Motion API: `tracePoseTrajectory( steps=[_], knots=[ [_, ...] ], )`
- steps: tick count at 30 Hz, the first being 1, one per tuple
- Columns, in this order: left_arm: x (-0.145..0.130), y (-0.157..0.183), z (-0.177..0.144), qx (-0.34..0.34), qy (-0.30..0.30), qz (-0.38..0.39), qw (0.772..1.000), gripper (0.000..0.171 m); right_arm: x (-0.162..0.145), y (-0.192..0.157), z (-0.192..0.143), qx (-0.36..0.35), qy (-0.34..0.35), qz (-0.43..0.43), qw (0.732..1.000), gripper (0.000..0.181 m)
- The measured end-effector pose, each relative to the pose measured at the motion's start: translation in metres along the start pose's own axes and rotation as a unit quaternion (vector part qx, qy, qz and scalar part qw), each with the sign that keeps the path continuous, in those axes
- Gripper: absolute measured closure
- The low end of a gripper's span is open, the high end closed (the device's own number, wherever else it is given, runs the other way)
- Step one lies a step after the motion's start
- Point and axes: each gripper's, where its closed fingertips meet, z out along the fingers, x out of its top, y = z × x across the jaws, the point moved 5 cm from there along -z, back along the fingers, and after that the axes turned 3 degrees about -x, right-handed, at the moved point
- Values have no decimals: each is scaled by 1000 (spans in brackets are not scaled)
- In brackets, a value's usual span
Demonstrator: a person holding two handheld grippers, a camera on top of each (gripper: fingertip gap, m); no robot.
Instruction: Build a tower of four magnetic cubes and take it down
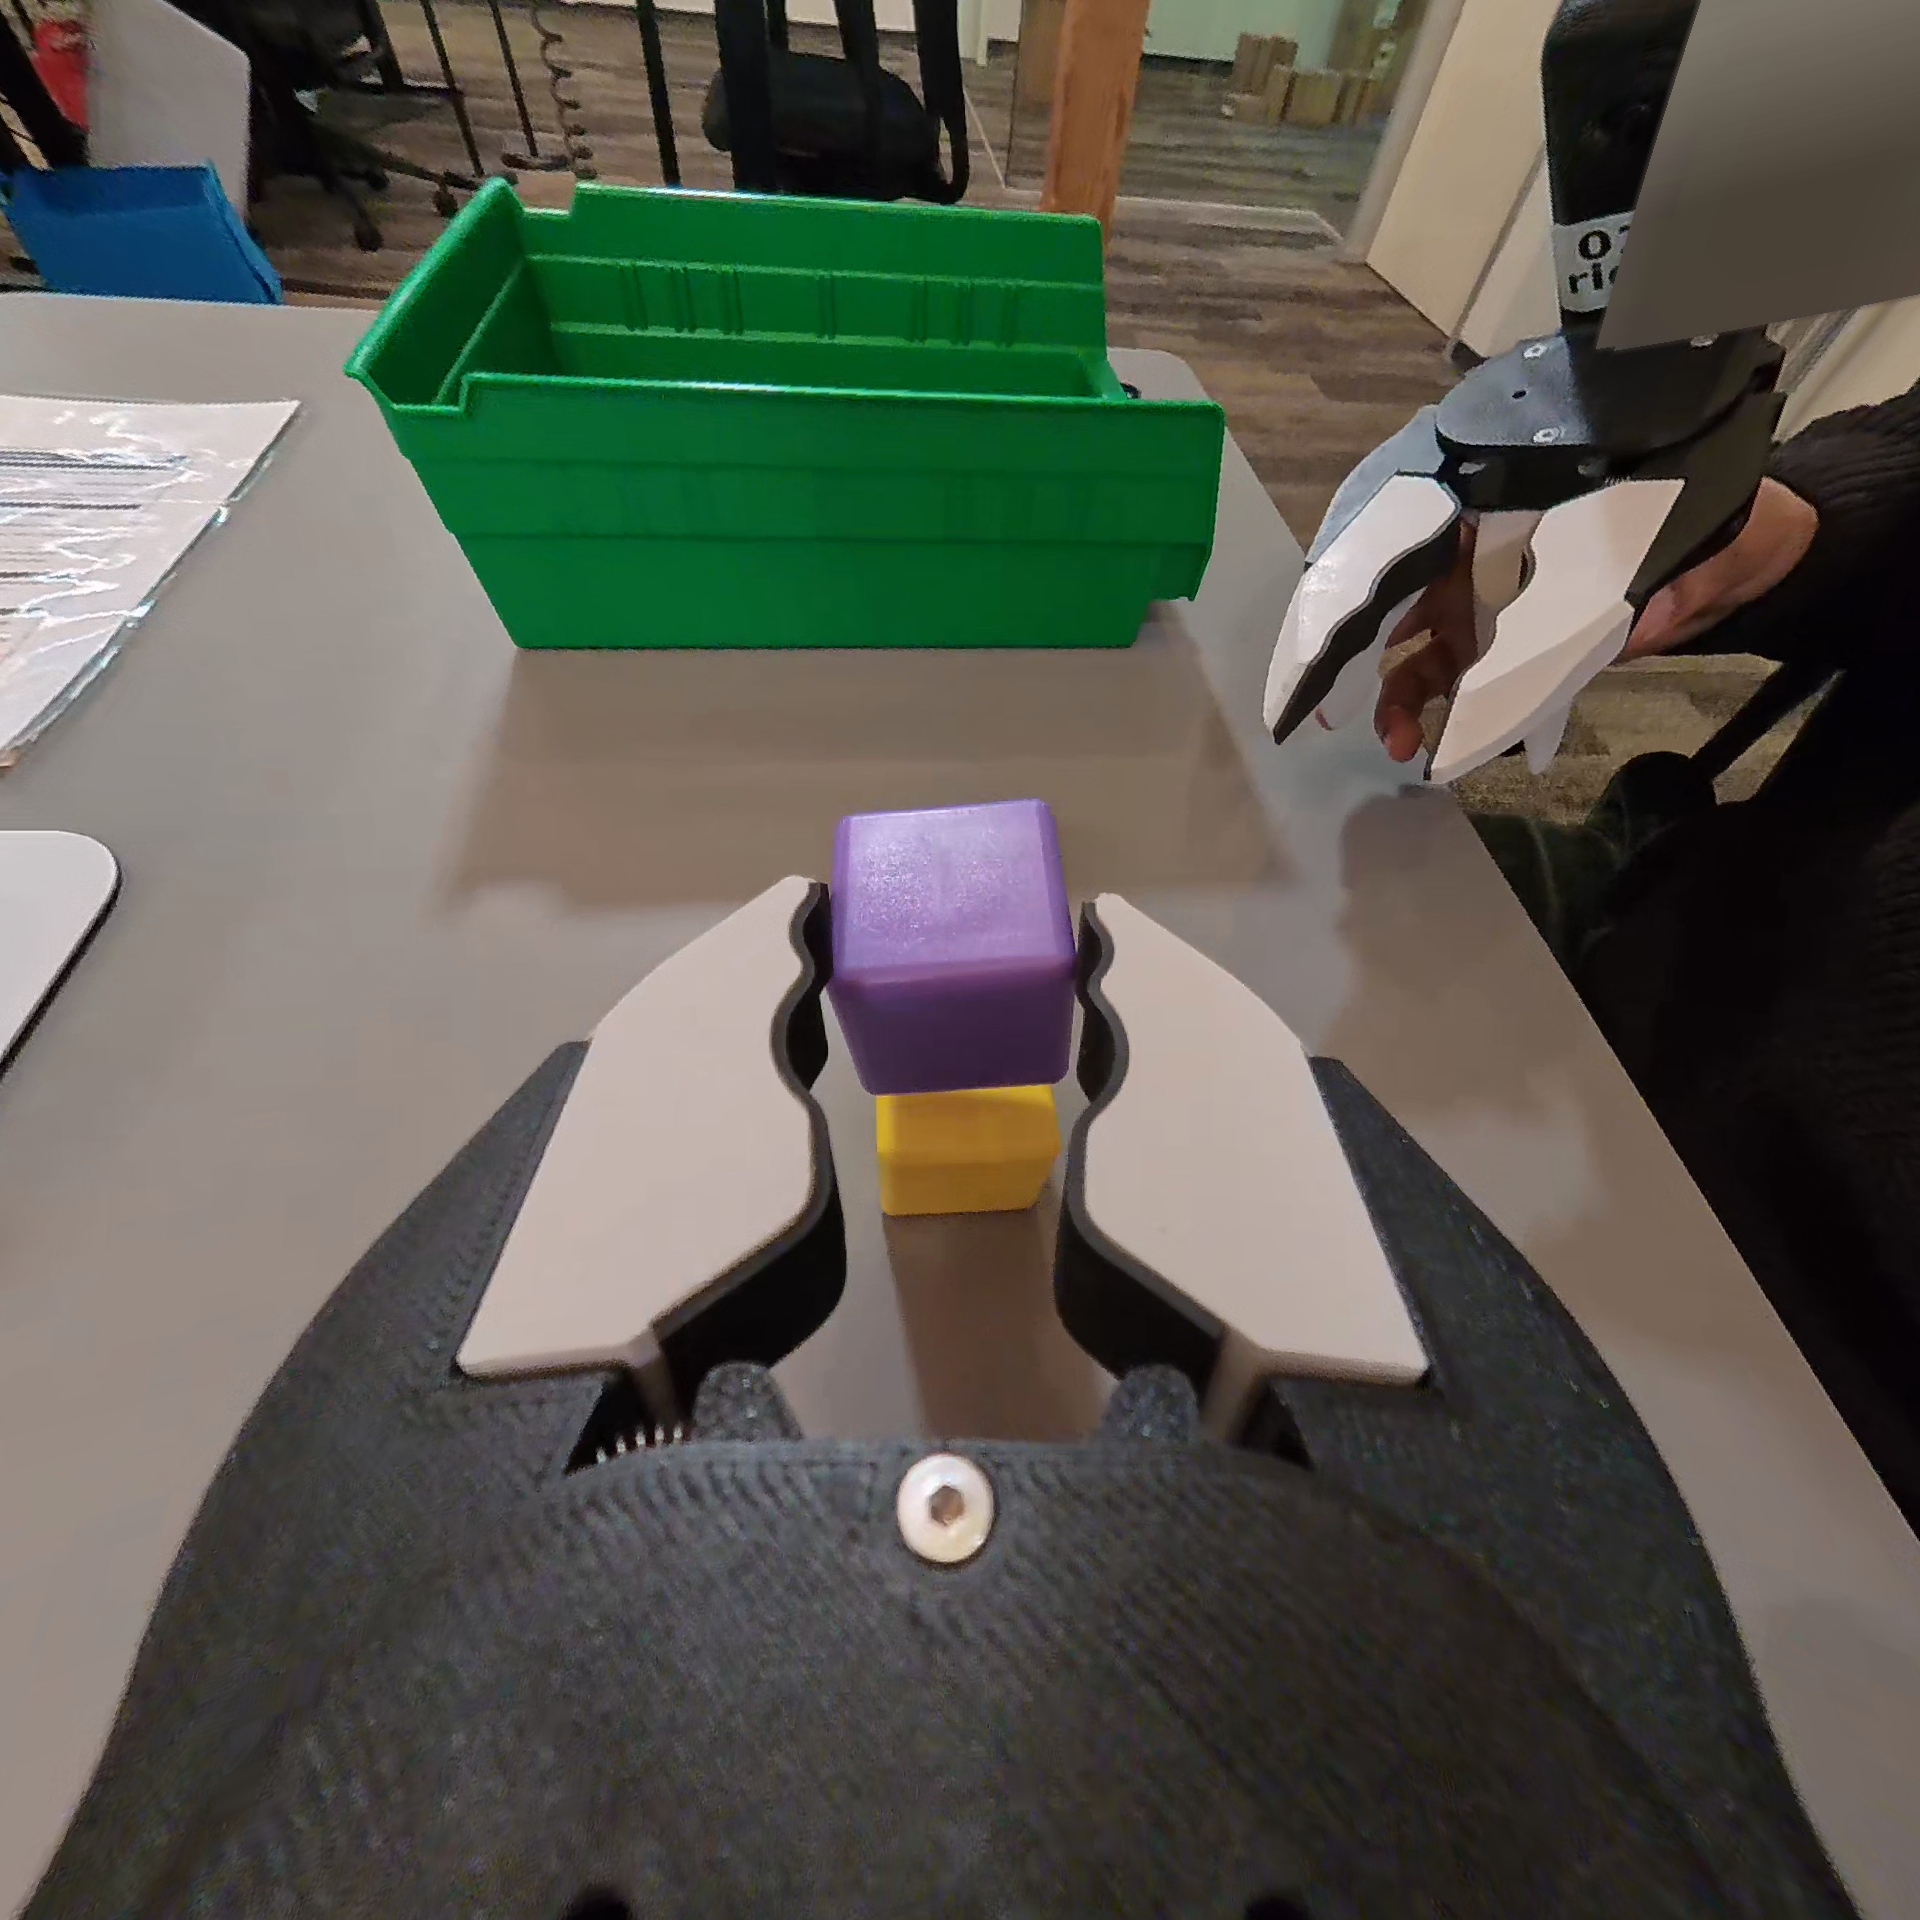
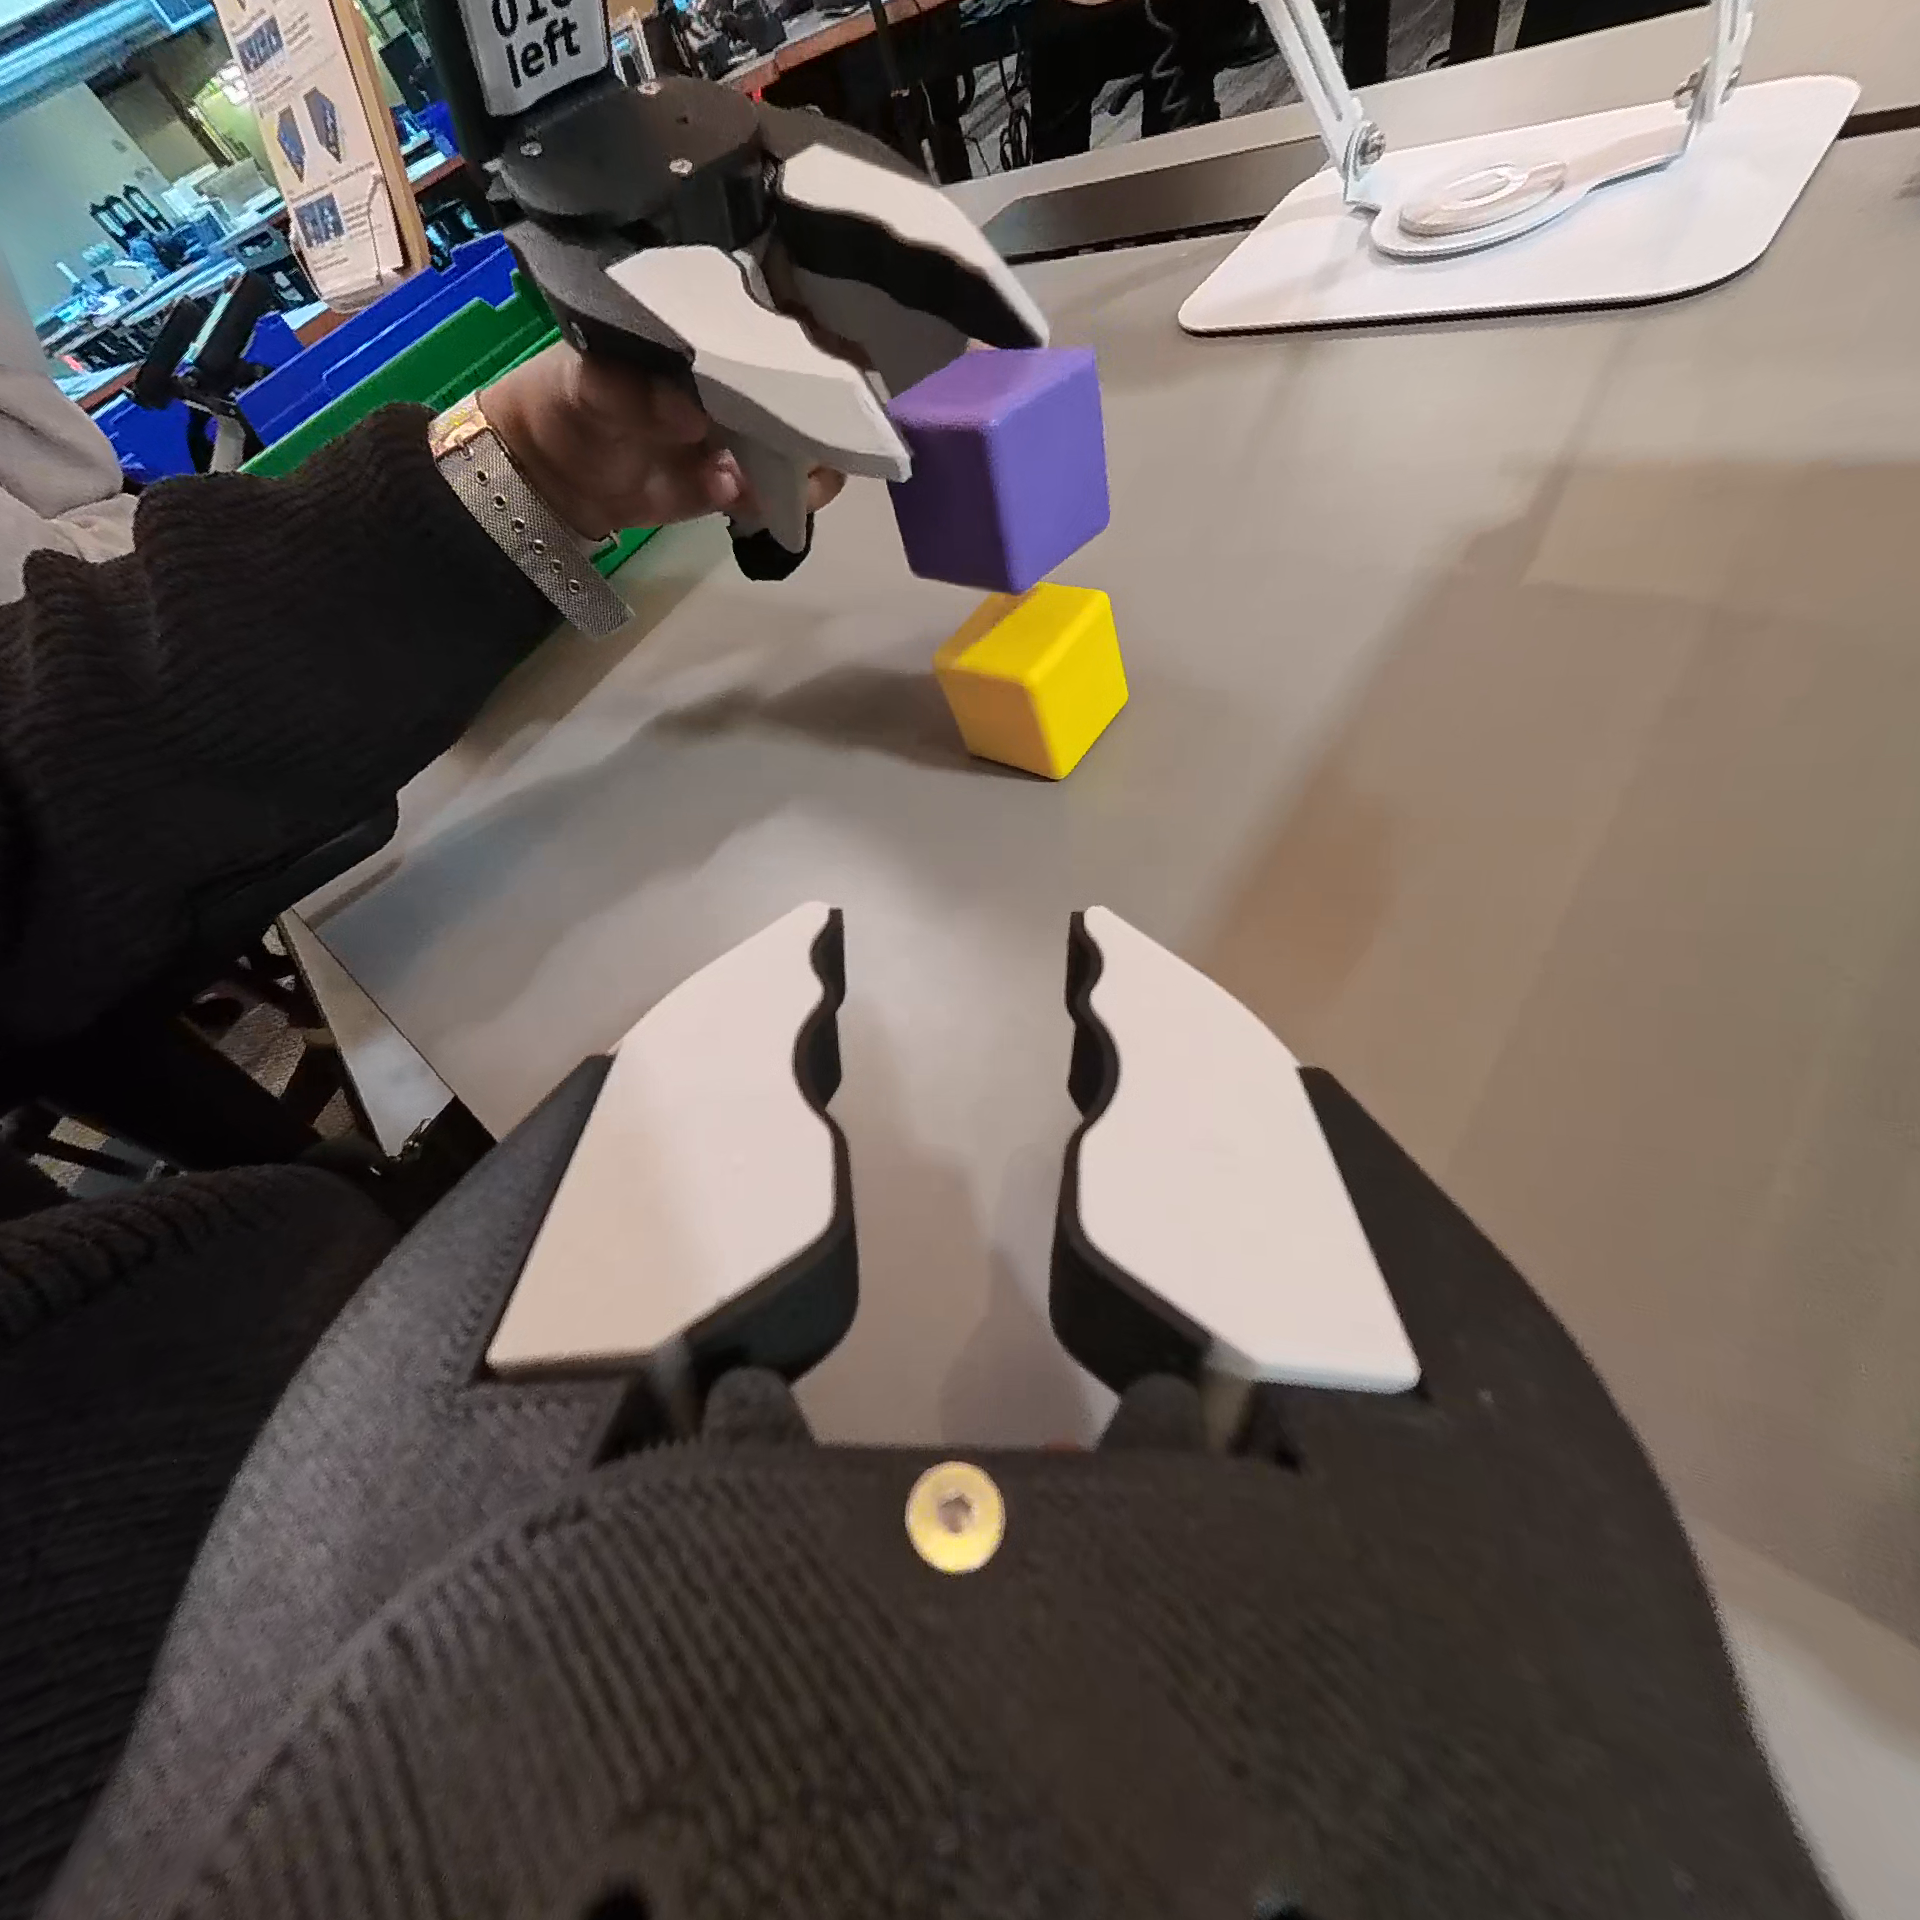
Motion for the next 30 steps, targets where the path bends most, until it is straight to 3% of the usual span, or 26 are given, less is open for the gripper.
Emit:
tracePoseTrajectory(
  steps=[12,30],
  knots=[
    [-15,0,5,-6,-29,-5,1000,125,0,0,1,4,-2,3,1000,140],
    [-18,5,6,2,-26,6,1000,126,0,-1,2,7,-3,7,1000,140]
  ],
)
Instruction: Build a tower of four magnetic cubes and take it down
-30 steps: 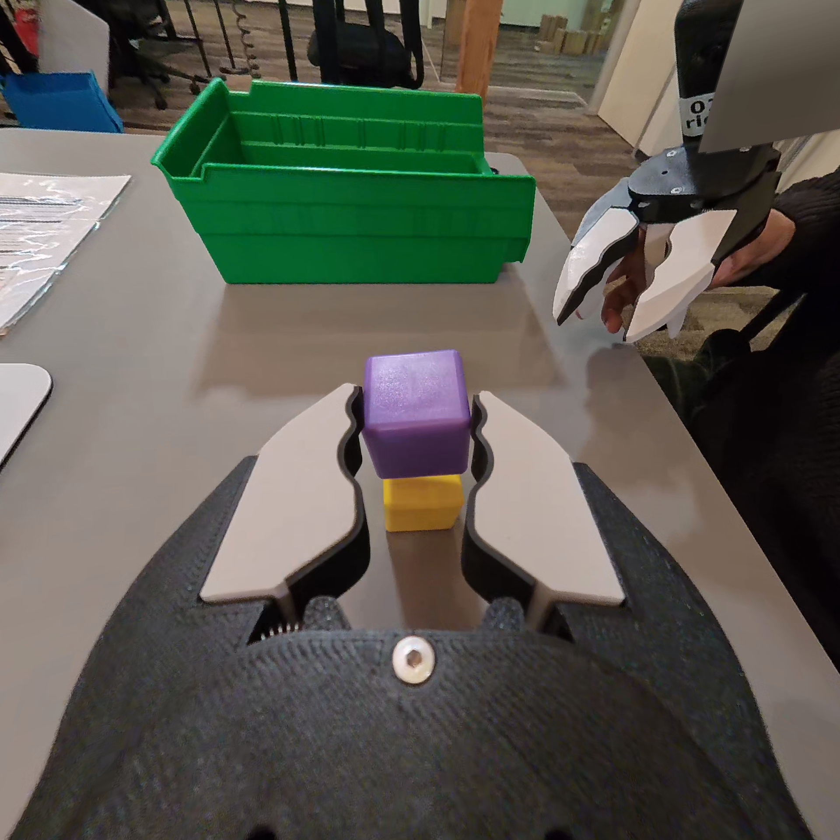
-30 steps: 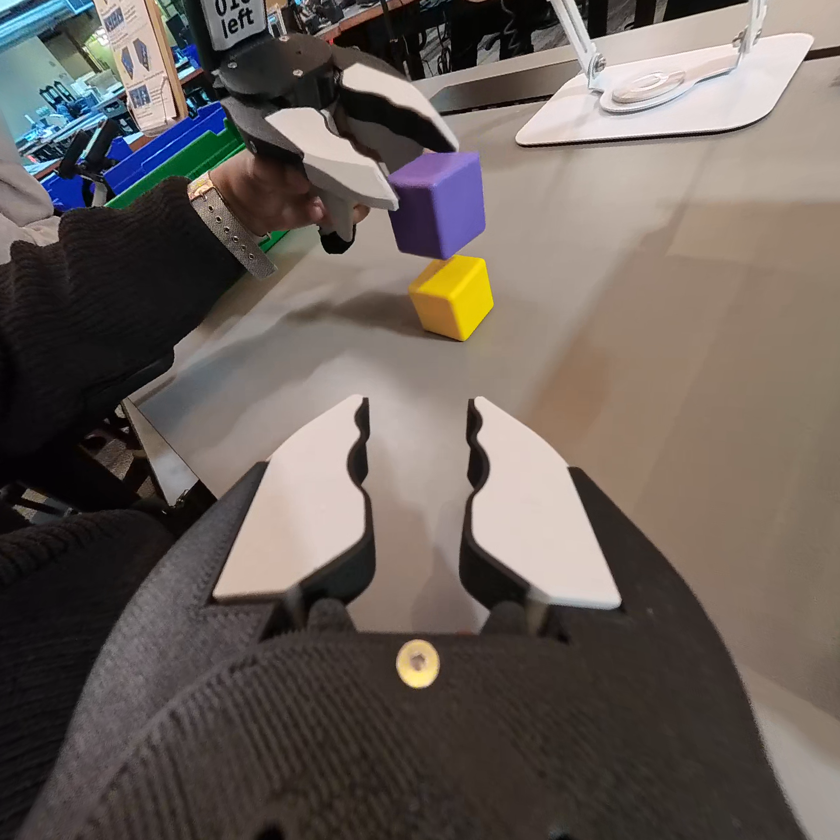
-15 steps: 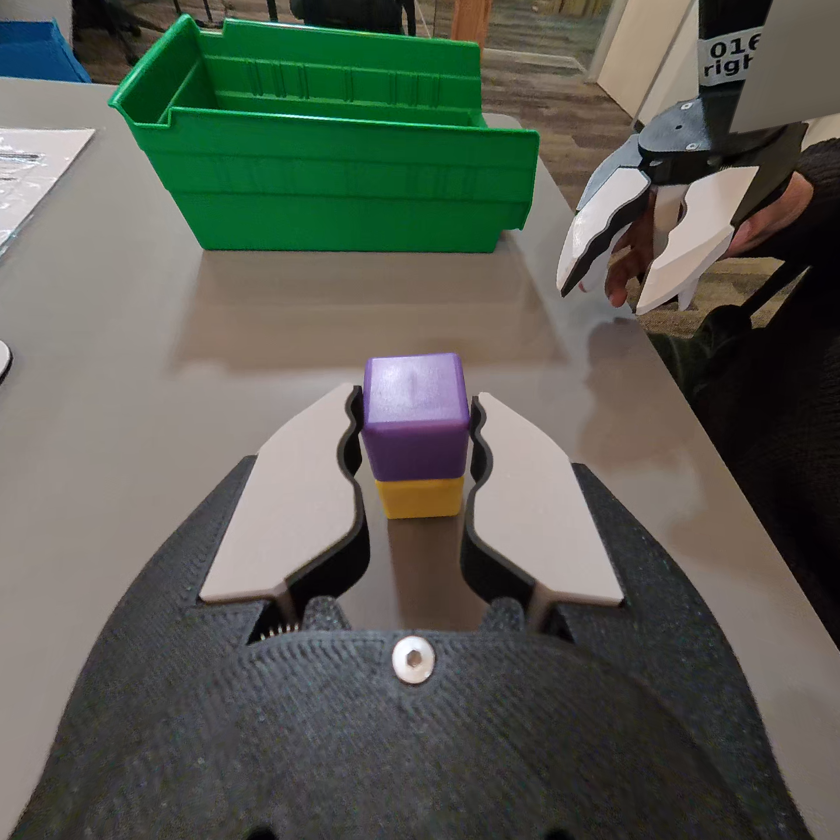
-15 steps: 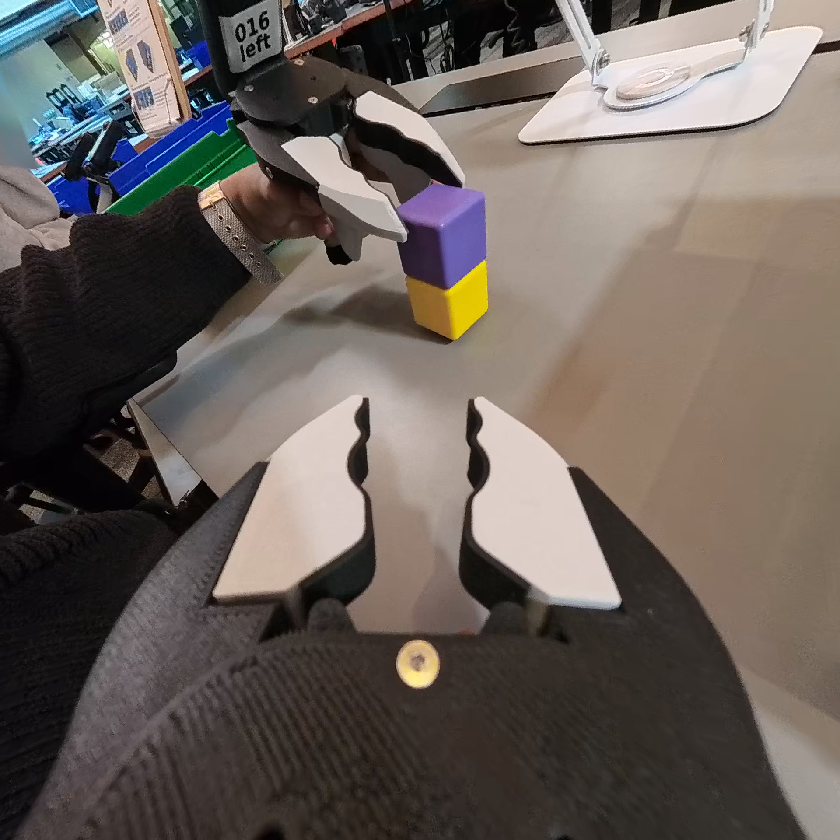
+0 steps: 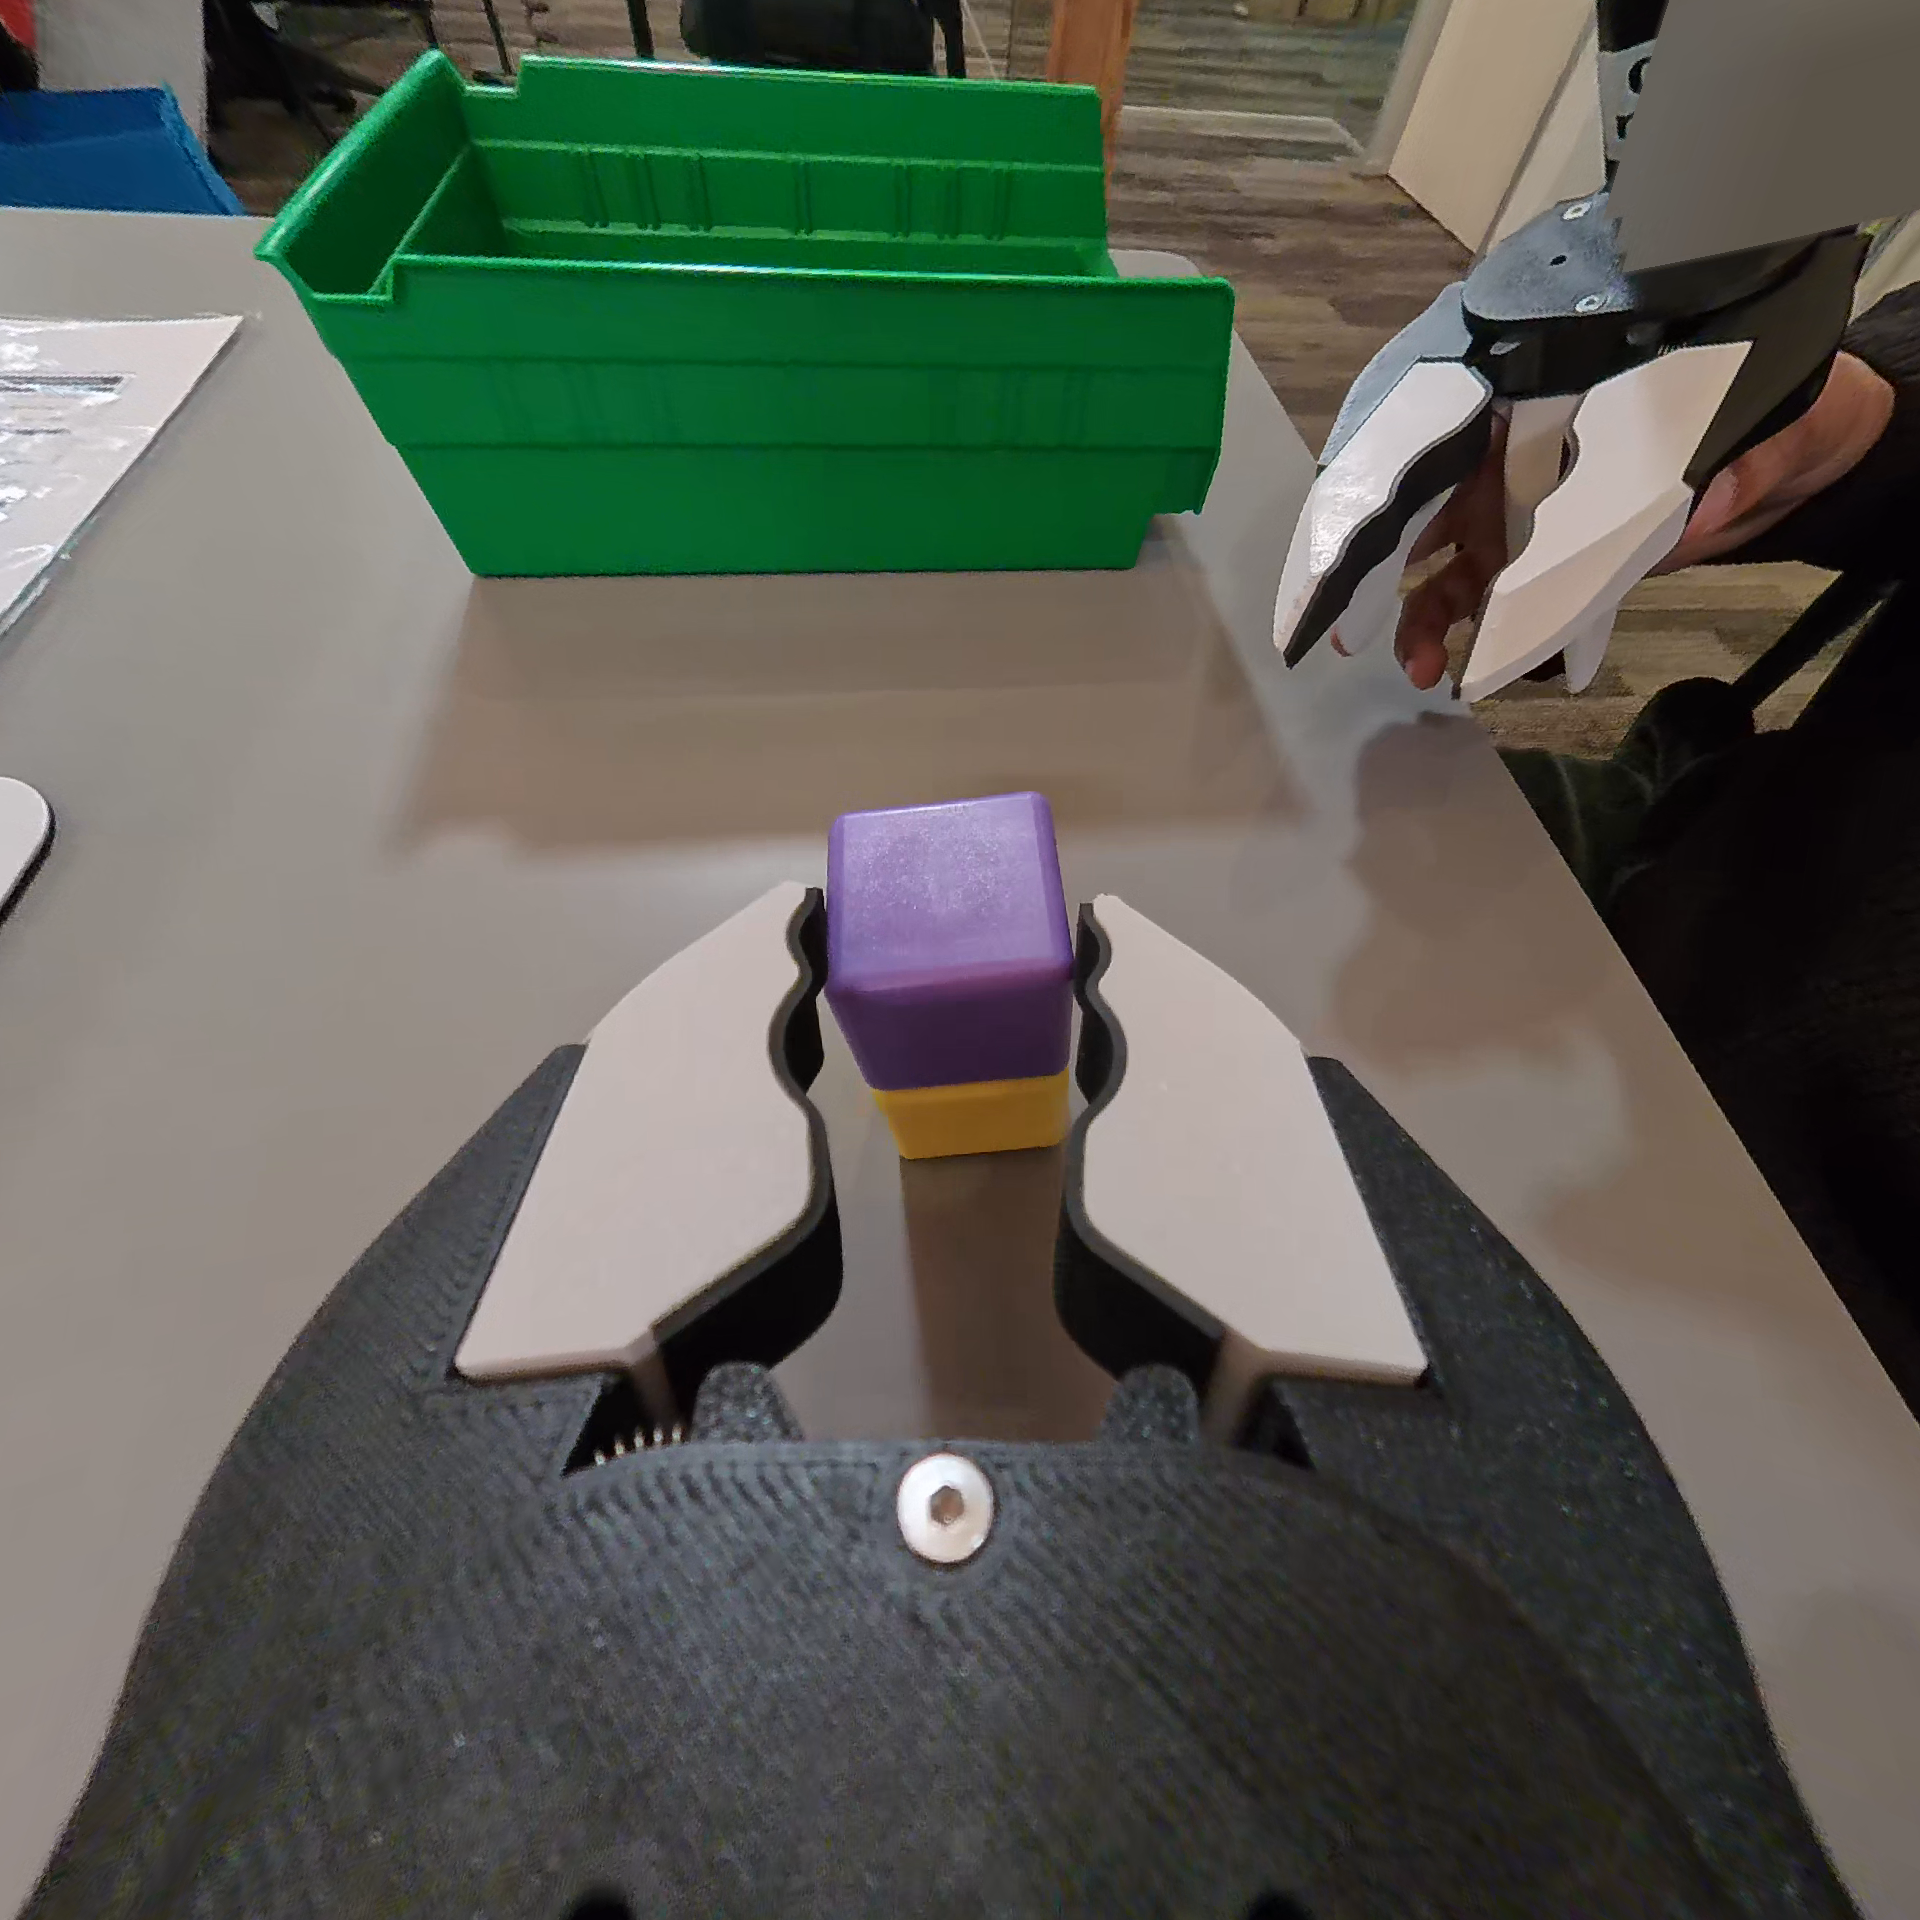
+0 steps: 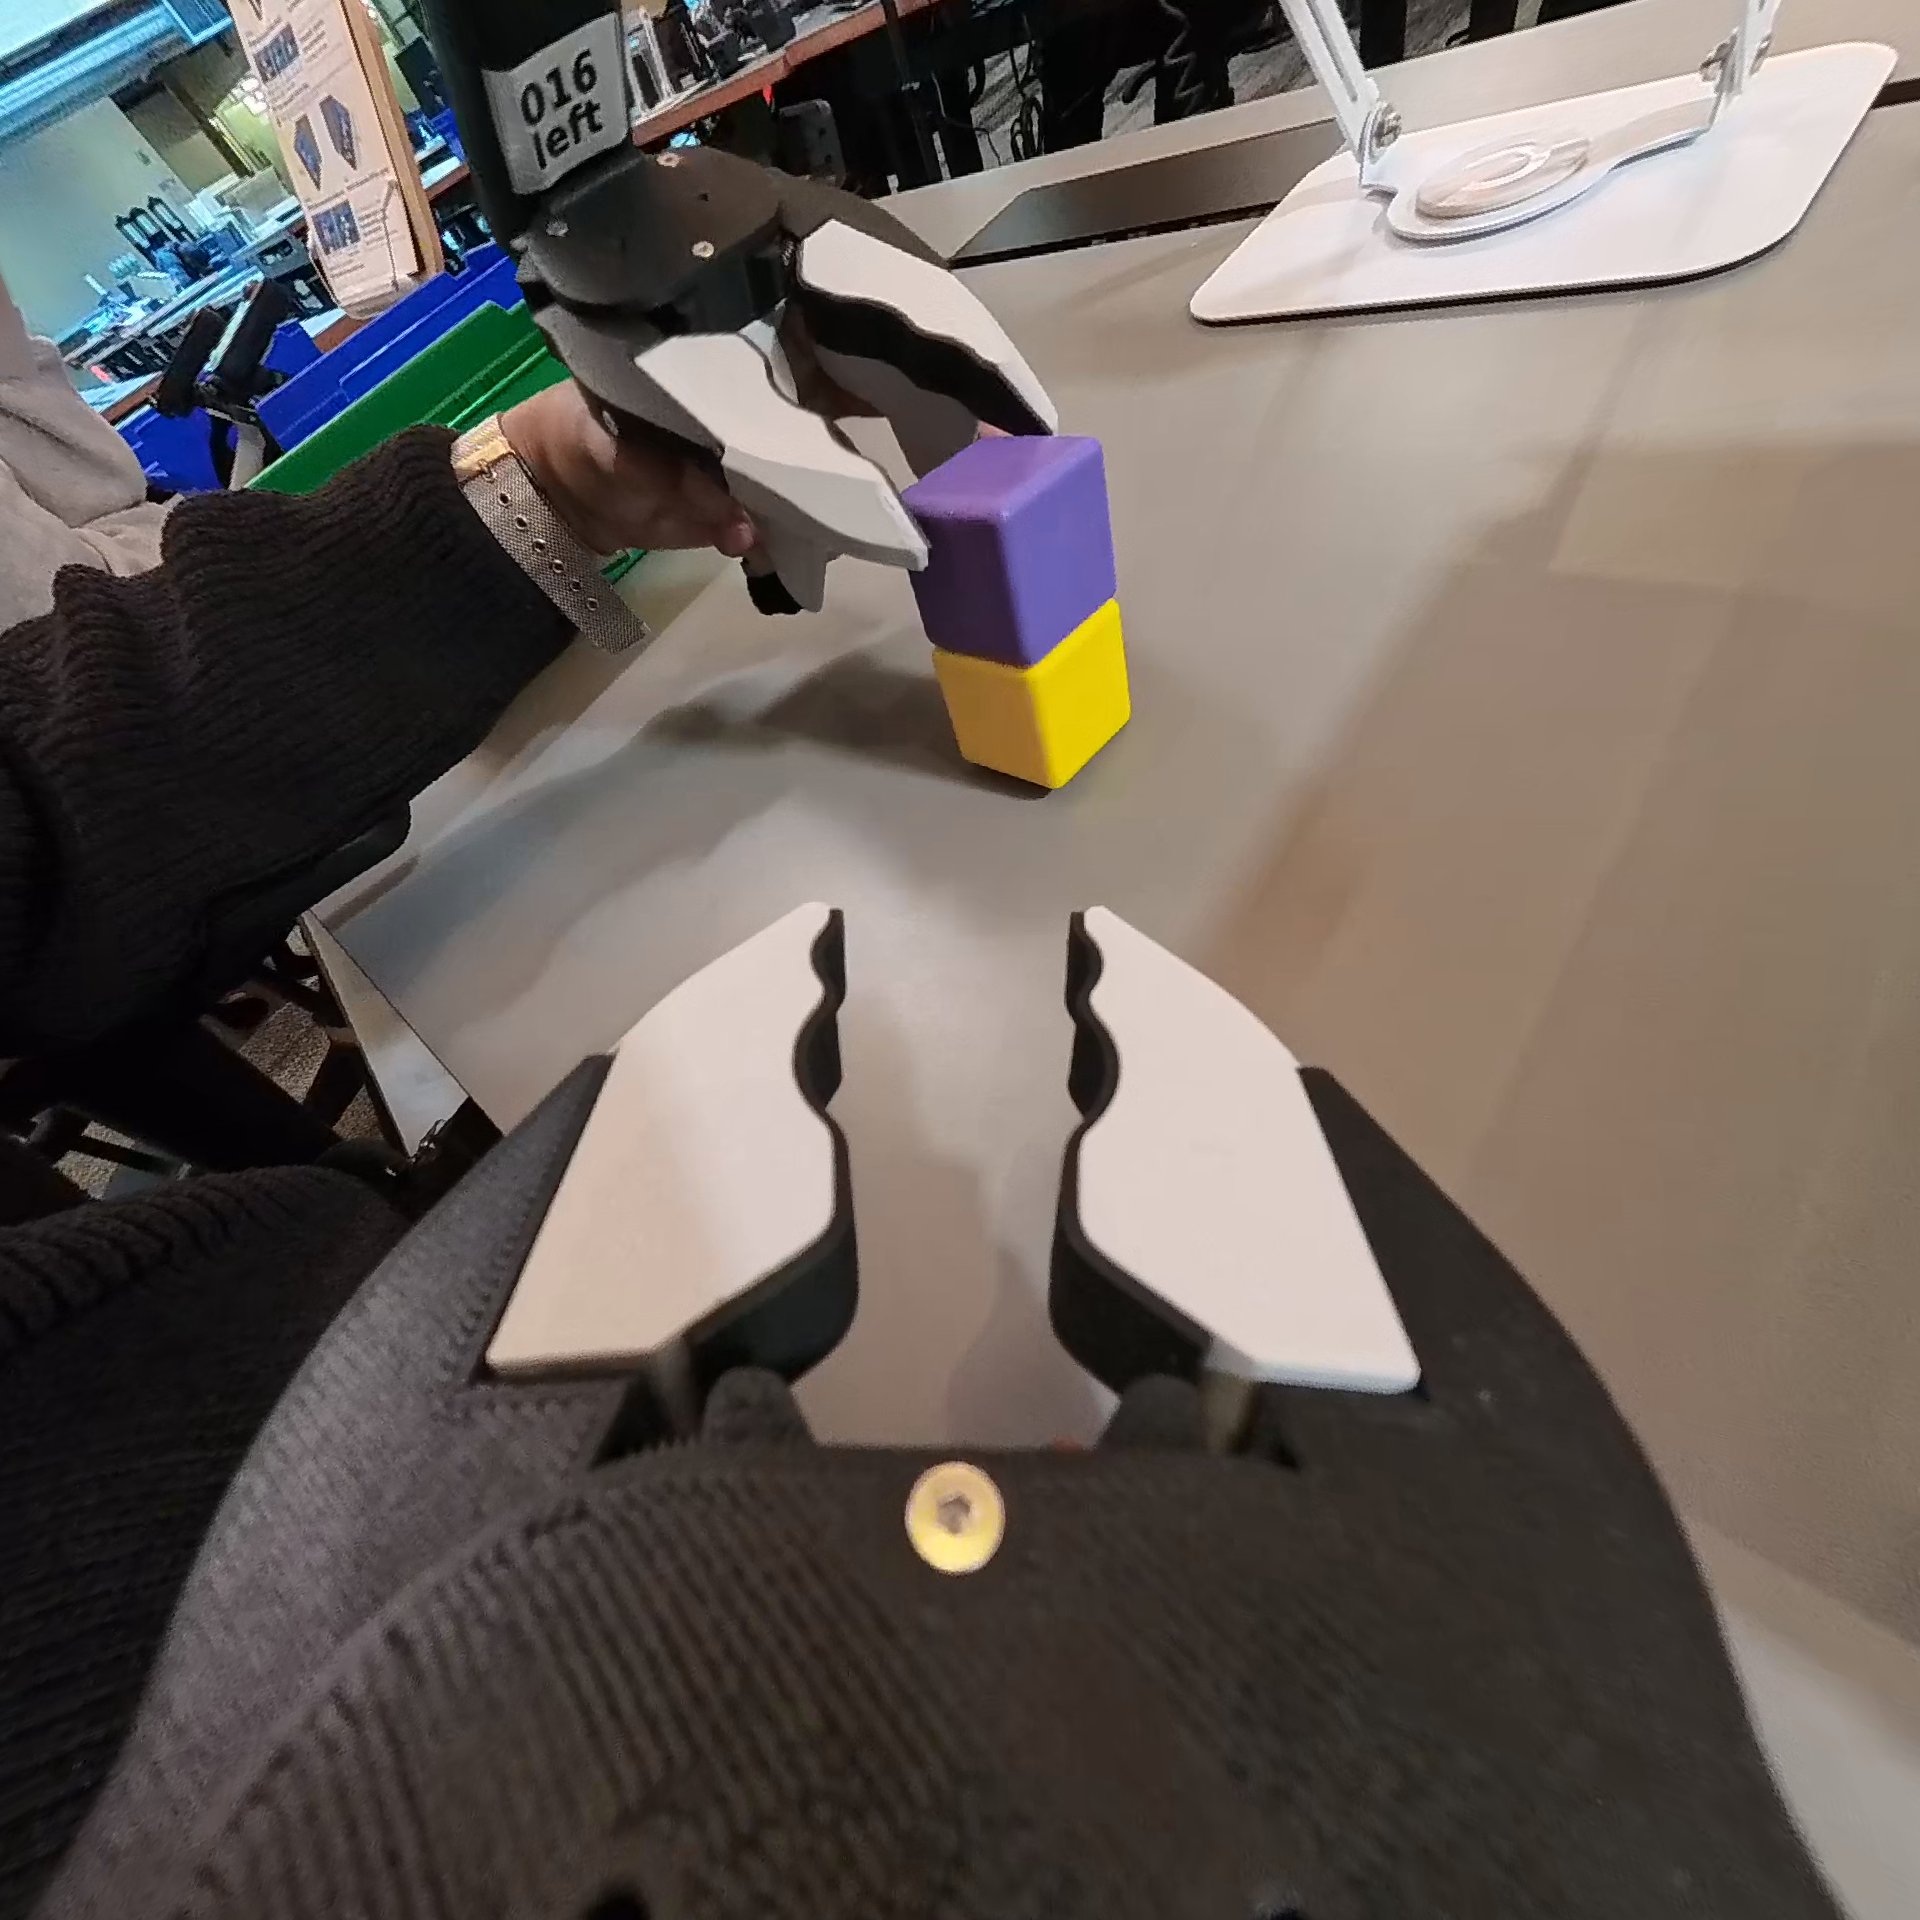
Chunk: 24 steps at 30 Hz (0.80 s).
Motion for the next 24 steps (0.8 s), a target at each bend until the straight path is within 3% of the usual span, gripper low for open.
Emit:
tracePoseTrajectory(
  steps=[18,24],
  knots=[
    [0,-2,3,48,-14,38,998,126,-1,0,0,1,-3,1,1000,140],
    [0,-1,3,32,-13,13,999,109,-1,0,0,1,-3,1,1000,140]
  ],
)
